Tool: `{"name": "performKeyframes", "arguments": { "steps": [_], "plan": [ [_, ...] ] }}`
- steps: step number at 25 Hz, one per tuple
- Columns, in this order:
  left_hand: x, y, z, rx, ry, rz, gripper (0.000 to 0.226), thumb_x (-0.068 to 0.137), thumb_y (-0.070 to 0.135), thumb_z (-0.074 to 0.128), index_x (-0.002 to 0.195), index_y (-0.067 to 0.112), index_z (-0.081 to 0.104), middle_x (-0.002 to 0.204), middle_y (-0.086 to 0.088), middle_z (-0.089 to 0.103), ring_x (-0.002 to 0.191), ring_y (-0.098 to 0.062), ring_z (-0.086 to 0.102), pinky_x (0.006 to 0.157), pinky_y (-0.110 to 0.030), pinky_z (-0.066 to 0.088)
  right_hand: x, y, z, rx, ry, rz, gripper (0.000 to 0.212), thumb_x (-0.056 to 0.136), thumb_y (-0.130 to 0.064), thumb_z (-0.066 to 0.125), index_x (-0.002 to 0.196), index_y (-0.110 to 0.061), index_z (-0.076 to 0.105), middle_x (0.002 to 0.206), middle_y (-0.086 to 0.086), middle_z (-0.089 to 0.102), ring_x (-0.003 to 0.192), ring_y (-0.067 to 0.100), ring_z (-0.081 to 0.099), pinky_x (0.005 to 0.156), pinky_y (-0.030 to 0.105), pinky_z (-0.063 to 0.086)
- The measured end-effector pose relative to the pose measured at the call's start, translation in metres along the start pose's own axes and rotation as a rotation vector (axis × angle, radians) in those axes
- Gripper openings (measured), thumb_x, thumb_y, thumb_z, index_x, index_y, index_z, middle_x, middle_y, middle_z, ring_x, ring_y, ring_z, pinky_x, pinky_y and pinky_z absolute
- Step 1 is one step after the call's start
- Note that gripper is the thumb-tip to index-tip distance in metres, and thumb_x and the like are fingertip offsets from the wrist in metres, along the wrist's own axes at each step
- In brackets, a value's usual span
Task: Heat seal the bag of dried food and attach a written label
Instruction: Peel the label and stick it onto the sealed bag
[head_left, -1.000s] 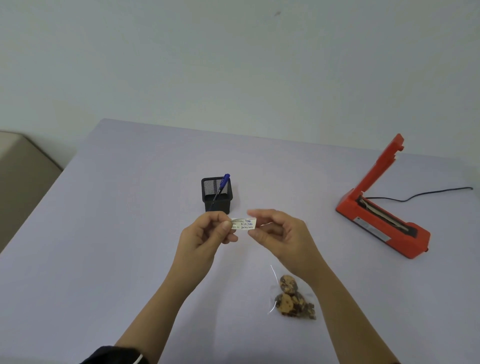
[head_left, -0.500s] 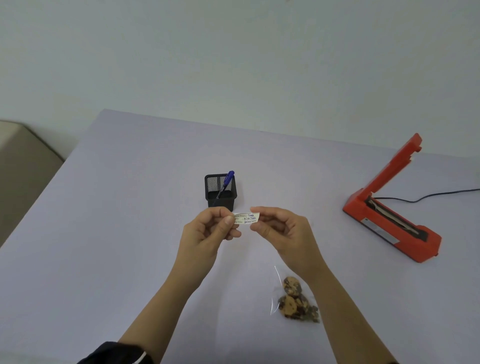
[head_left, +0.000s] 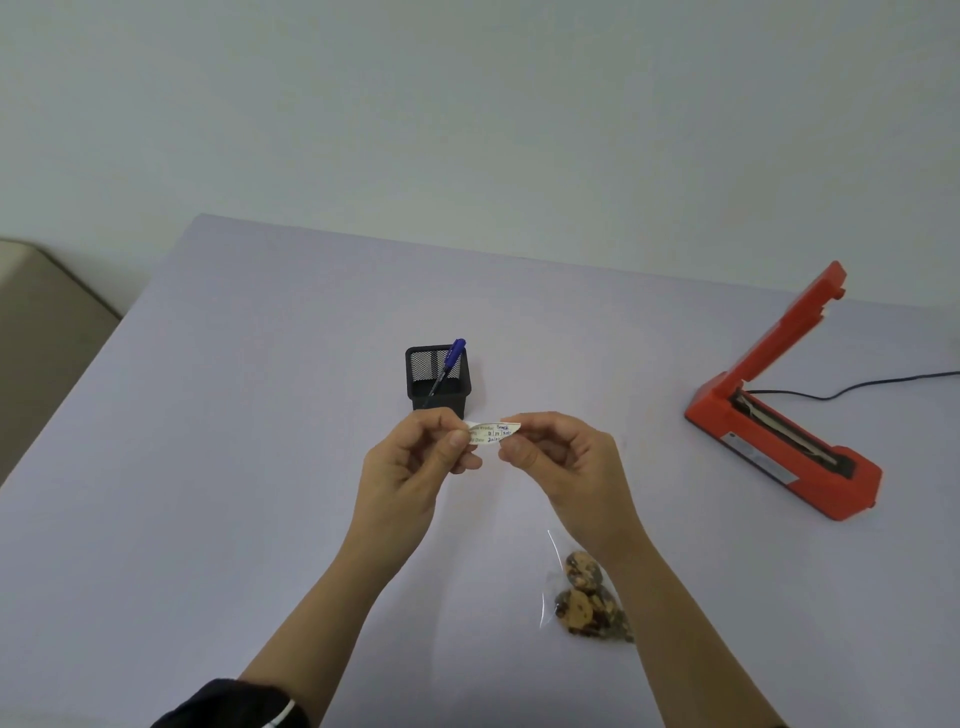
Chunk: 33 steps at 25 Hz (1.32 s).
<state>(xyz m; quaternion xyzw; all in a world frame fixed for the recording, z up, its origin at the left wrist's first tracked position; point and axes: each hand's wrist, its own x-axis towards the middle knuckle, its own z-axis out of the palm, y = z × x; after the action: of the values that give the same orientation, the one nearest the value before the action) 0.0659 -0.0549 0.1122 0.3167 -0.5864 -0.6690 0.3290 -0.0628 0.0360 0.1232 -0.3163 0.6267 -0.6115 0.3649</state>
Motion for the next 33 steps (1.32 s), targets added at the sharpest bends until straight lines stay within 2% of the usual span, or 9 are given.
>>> {"name": "performKeyframes", "arguments": {
  "steps": [4,9,13,17,20,22,27,30,33],
  "plan": [
    [0.002,-0.003,0.0,0.05,0.039,-0.018,0.016,0.091,0.006,0.053,0.084,0.018,0.061,0.073,0.01,0.066,0.067,-0.01,0.065,0.062,-0.018,0.05,0.002,0.004,0.001,-0.029,0.054,0.014,0.002,0.072,-0.029,0.071,0.073,-0.027,0.071,0.073,-0.001,0.073,0.07,0.017,0.069,0.074,0.029,0.058],
    [0.008,-0.021,-0.02,0.056,0.338,-0.183,0.01,0.092,0.015,0.057,0.085,0.02,0.063,0.079,0.01,0.063,0.069,-0.006,0.059,0.065,-0.018,0.049,0.018,0.057,0.0,-0.027,0.107,0.359,0.003,0.081,-0.02,0.07,0.079,-0.019,0.069,0.076,0.0,0.072,0.074,0.014,0.069,0.07,0.024,0.057],
    [0.004,-0.035,-0.034,0.027,0.401,-0.342,0.008,0.09,0.011,0.058,0.087,0.012,0.066,0.078,-0.001,0.064,0.071,-0.014,0.059,0.072,-0.023,0.05,0.041,0.114,0.021,-0.17,0.124,0.515,0.007,0.082,-0.017,0.068,0.078,-0.017,0.062,0.085,0.009,0.07,0.066,0.012,0.068,0.06,0.019,0.053],
    [-0.007,-0.046,-0.049,0.022,0.436,-0.422,0.008,0.089,0.008,0.059,0.087,0.008,0.066,0.075,-0.005,0.065,0.071,-0.015,0.06,0.072,-0.024,0.05,0.059,0.151,0.044,-0.331,0.156,0.539,0.011,0.082,-0.018,0.067,0.083,-0.013,0.058,0.085,0.009,0.069,0.068,0.019,0.066,0.068,0.033,0.056],
    [-0.011,-0.054,-0.052,0.022,0.47,-0.47,0.008,0.089,0.008,0.059,0.087,0.008,0.067,0.077,-0.006,0.067,0.073,-0.016,0.06,0.073,-0.025,0.05,0.062,0.163,0.047,-0.708,0.084,0.453,0.022,0.084,-0.026,0.065,0.099,-0.012,0.056,0.089,0.008,0.07,0.084,0.025,0.065,0.072,0.031,0.05],
    [-0.008,-0.056,-0.049,0.025,0.479,-0.48,0.008,0.089,0.008,0.059,0.086,0.007,0.067,0.077,-0.005,0.067,0.072,-0.016,0.06,0.072,-0.025,0.05,0.064,0.158,0.046,-0.798,0.046,0.389,0.031,0.084,-0.033,0.063,0.106,-0.014,0.051,0.087,0.006,0.069,0.085,0.026,0.063,0.07,0.032,0.047],
    [0.009,-0.07,-0.012,0.107,0.256,-0.562,0.01,0.088,0.011,0.06,0.088,0.007,0.069,0.079,-0.004,0.068,0.07,-0.013,0.06,0.07,-0.023,0.051,0.049,0.139,-0.008,-0.636,0.124,0.267,0.019,0.085,-0.03,0.062,0.1,-0.019,0.059,0.075,-0.004,0.058,0.071,0.014,0.056,0.064,0.025,0.043],
    [0.024,-0.092,0.032,0.169,0.092,-0.633,0.011,0.087,0.012,0.062,0.088,0.007,0.072,0.076,-0.006,0.066,0.067,-0.012,0.058,0.069,-0.022,0.051,0.024,0.146,-0.079,-0.53,0.308,0.268,0.025,0.08,-0.012,0.067,0.103,-0.018,0.058,0.089,-0.002,0.062,0.086,0.012,0.058,0.08,0.022,0.046],
    [0.038,-0.119,0.078,0.22,-0.022,-0.68,0.01,0.086,0.013,0.064,0.089,0.007,0.072,0.076,-0.008,0.067,0.07,-0.014,0.059,0.071,-0.022,0.053,0.008,0.156,-0.131,-0.523,0.212,0.367,0.044,0.075,-0.008,0.071,0.111,-0.021,0.049,0.102,-0.006,0.059,0.1,0.013,0.055,0.082,0.012,0.041]
  ]
}}
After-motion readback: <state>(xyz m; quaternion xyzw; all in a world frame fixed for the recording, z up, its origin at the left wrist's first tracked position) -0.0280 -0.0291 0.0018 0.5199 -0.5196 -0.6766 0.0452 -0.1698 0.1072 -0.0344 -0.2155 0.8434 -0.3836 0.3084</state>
